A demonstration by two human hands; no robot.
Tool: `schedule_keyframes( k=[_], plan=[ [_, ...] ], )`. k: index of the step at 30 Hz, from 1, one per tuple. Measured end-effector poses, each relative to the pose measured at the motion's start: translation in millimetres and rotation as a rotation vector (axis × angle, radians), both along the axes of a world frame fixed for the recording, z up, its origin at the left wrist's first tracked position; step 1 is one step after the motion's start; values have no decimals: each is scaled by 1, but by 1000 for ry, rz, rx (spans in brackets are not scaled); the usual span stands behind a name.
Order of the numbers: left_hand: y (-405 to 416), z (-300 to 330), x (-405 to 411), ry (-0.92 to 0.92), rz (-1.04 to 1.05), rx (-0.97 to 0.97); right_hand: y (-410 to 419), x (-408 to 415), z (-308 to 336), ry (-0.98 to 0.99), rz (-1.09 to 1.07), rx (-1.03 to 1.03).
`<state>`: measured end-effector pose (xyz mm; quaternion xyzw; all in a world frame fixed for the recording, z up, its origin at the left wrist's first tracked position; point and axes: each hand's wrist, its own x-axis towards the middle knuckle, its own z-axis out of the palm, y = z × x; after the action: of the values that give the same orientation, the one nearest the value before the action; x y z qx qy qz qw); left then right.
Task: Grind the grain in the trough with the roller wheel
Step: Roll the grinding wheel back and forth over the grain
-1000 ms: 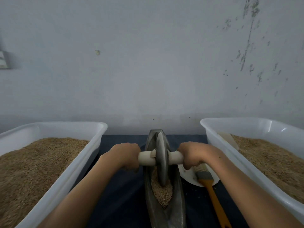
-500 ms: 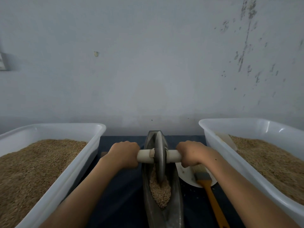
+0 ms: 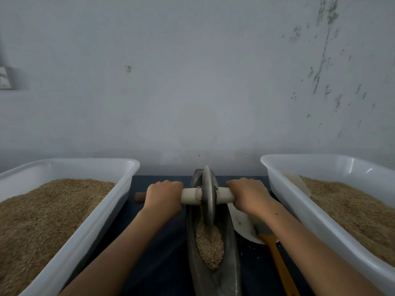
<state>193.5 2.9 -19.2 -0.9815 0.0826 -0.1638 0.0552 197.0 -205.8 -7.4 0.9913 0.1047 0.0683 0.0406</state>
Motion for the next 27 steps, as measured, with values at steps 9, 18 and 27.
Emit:
schedule_keyframes(
  k=[9, 18, 27],
  plan=[
    [6, 16, -5, 454, -33, 40, -4, -12, 16, 451, -12, 15],
    [-2, 3, -2, 12, 10, 14, 2, -1, -1, -3, -31, 5],
    [4, 16, -5, 379, -38, 56, -3, -8, 14, 357, -15, -5]
  ],
)
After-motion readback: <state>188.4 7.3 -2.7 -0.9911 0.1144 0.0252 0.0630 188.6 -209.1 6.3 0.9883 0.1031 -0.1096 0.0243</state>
